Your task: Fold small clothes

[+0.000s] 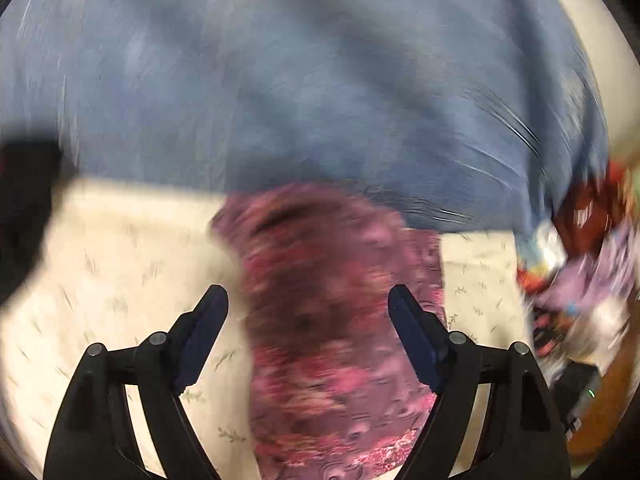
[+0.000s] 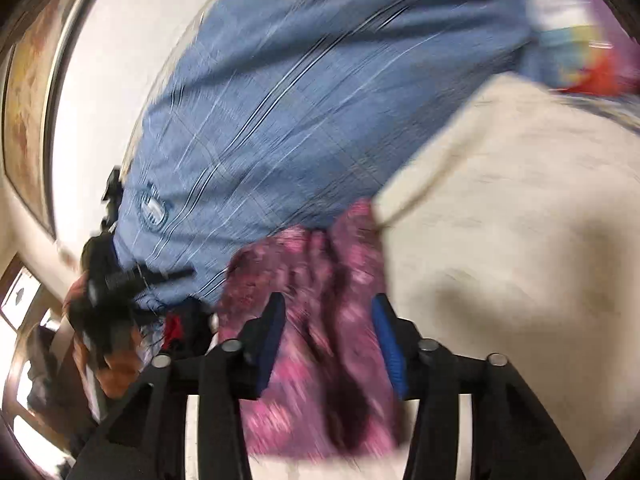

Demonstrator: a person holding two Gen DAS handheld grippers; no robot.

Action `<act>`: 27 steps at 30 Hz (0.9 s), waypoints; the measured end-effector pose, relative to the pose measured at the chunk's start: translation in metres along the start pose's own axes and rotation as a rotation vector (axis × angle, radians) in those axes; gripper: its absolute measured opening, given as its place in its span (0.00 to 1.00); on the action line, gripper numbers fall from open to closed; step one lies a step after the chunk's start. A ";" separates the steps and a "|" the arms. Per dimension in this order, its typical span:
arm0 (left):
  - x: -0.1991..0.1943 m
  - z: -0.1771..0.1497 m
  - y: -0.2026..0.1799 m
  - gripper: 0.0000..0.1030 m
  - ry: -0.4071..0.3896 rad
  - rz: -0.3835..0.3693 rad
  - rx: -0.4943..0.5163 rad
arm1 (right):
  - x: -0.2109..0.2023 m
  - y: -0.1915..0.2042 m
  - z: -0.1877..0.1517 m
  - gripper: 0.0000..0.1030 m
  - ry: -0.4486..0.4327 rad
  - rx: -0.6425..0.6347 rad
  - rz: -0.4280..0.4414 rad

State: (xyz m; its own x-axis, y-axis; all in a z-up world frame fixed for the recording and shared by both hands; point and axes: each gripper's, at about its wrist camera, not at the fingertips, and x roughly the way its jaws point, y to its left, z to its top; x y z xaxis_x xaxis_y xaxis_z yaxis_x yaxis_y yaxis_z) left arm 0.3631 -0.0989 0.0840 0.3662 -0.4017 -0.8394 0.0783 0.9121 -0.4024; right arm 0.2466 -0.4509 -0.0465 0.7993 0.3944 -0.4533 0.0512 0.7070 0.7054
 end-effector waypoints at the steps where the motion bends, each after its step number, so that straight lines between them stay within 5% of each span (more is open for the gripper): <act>1: 0.005 -0.001 0.019 0.80 0.022 -0.037 -0.058 | 0.025 0.001 0.013 0.51 0.054 0.003 0.022; 6: 0.033 -0.012 0.054 0.80 0.069 -0.135 -0.163 | 0.123 0.000 0.031 0.53 0.261 0.057 -0.038; 9: 0.044 -0.004 0.056 0.80 0.077 -0.205 -0.198 | 0.161 0.005 0.026 0.53 0.358 0.095 0.057; 10: 0.047 0.000 0.052 0.75 0.073 -0.221 -0.207 | 0.163 0.014 0.027 0.35 0.350 0.059 0.055; 11: 0.045 0.003 0.049 0.64 0.061 -0.241 -0.215 | 0.159 0.023 0.030 0.07 0.333 0.006 0.026; 13: 0.040 0.010 0.039 0.62 0.022 -0.261 -0.204 | 0.136 0.045 0.042 0.07 0.234 -0.079 0.080; 15: 0.038 0.015 0.029 0.62 -0.033 -0.185 -0.164 | 0.104 0.054 0.047 0.07 0.115 -0.150 0.091; 18: 0.064 0.025 0.027 0.62 0.011 -0.025 -0.162 | 0.101 0.025 0.048 0.07 0.109 -0.135 -0.081; 21: 0.074 0.021 0.038 0.50 0.070 -0.075 -0.221 | 0.115 -0.010 0.037 0.11 0.214 -0.100 -0.214; 24: 0.059 0.013 0.043 0.50 0.035 -0.129 -0.203 | 0.102 -0.014 0.041 0.21 0.177 -0.018 -0.079; 26: 0.055 0.009 0.035 0.53 0.037 -0.159 -0.171 | 0.103 -0.015 0.050 0.49 0.163 0.039 -0.018; 27: 0.056 0.009 0.029 0.53 0.040 -0.159 -0.156 | 0.106 -0.016 0.053 0.52 0.164 0.056 -0.019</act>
State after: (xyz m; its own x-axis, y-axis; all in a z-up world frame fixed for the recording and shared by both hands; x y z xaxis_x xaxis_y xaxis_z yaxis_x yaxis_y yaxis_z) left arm 0.3942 -0.0938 0.0286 0.3234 -0.5454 -0.7732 -0.0130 0.8145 -0.5800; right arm 0.3624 -0.4508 -0.0770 0.6896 0.4754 -0.5464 0.1022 0.6830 0.7232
